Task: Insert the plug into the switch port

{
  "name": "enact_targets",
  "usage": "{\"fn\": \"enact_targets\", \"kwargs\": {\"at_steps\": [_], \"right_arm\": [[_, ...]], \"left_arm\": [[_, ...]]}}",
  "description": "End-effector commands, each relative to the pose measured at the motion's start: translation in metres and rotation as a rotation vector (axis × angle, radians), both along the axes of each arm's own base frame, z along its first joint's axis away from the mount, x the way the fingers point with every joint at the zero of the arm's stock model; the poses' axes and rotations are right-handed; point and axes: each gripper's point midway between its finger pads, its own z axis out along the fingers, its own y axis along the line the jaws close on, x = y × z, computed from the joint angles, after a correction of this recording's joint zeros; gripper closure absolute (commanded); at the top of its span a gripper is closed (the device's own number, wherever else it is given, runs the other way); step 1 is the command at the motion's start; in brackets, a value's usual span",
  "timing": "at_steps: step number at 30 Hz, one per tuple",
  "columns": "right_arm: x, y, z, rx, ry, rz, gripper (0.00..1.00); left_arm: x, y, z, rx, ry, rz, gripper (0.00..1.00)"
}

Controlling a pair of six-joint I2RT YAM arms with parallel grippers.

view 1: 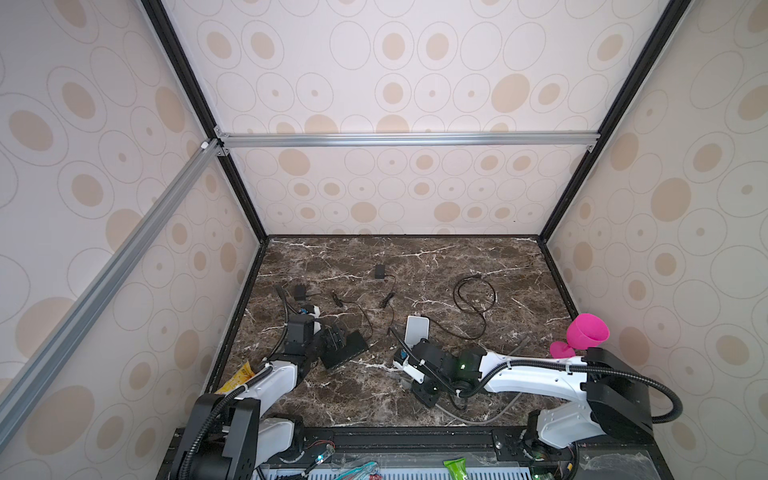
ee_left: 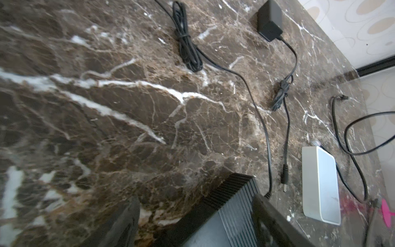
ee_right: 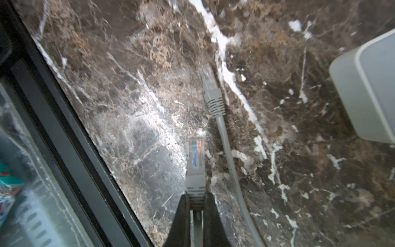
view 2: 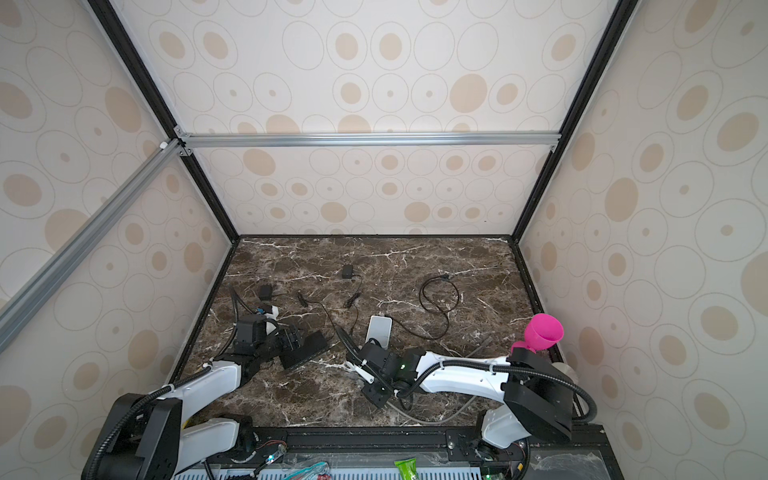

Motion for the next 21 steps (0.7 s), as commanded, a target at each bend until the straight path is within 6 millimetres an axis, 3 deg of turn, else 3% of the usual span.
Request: {"fn": "enact_targets", "kwargs": {"at_steps": [1, 8, 14, 18, 21], "right_arm": [[0.0, 0.02, 0.006, 0.049, 0.033, 0.004, 1.0], [0.004, 0.056, 0.001, 0.058, 0.081, 0.061, 1.0], [0.015, 0.086, -0.004, 0.059, 0.093, 0.074, 1.0], [0.017, 0.097, -0.007, 0.056, 0.1, 0.097, 1.0], [0.019, 0.103, -0.008, 0.06, 0.098, 0.11, 1.0]], "left_arm": [[-0.011, -0.019, 0.002, -0.058, 0.003, -0.052, 0.18], [-0.057, -0.042, 0.001, -0.198, -0.019, -0.079, 0.18], [-0.062, -0.032, 0.004, -0.15, -0.054, -0.052, 0.18], [-0.062, -0.031, -0.007, -0.113, -0.024, -0.063, 0.28], [-0.063, -0.03, -0.017, -0.087, 0.007, -0.073, 0.45]]}}
